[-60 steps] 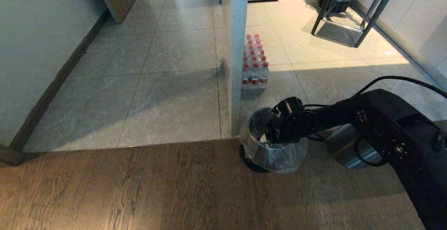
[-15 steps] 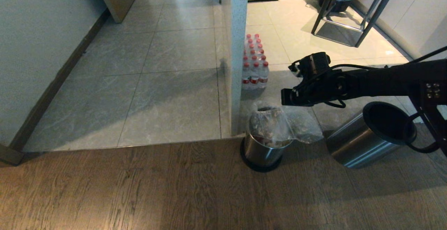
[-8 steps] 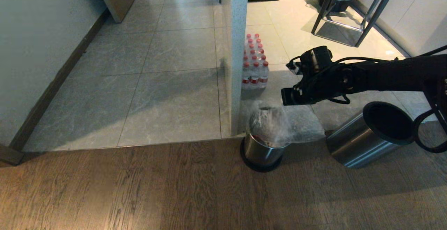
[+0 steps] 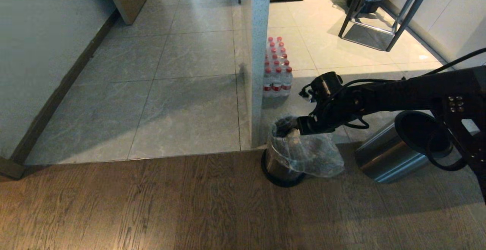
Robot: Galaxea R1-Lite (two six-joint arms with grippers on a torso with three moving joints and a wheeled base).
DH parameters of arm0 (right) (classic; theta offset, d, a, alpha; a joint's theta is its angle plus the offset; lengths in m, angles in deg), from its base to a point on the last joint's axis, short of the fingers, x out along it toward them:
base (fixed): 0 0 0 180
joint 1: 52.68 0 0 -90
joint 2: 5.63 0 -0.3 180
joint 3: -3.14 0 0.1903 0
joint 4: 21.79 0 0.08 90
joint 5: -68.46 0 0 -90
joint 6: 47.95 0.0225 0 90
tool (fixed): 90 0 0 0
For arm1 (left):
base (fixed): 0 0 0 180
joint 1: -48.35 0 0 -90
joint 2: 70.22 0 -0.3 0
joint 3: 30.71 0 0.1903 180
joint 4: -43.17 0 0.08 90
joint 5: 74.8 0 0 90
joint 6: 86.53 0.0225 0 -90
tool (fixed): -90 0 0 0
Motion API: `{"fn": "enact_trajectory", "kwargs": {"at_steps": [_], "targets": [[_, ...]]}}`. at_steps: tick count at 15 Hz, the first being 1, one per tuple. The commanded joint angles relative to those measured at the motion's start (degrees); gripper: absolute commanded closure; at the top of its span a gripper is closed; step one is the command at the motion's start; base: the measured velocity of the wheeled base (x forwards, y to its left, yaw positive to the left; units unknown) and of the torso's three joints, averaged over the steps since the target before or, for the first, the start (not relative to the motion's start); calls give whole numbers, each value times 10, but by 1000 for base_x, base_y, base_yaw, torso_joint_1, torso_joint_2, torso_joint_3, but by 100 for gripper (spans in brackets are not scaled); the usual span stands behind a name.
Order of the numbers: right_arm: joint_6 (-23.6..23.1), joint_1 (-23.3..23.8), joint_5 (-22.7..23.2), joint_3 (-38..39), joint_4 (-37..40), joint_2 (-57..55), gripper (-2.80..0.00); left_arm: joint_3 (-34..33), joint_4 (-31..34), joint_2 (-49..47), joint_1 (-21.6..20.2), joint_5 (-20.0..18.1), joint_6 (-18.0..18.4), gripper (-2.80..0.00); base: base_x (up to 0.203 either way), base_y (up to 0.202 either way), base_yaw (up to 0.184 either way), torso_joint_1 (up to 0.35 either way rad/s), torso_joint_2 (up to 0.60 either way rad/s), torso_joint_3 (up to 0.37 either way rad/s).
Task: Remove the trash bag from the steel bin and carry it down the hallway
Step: Pick up the trash bag
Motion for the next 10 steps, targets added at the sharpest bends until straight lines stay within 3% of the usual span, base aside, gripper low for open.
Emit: {"fn": "enact_trajectory", "kwargs": {"at_steps": [1, 10], "targets": [[1, 1, 0, 1, -5, -7, -280, 0, 0, 0, 0, 0, 0, 0, 0, 0, 0, 0, 0, 0], [13, 22, 0, -22, -67, 9, -280, 0, 0, 0, 0, 0, 0, 0, 0, 0, 0, 0, 0, 0]]}}
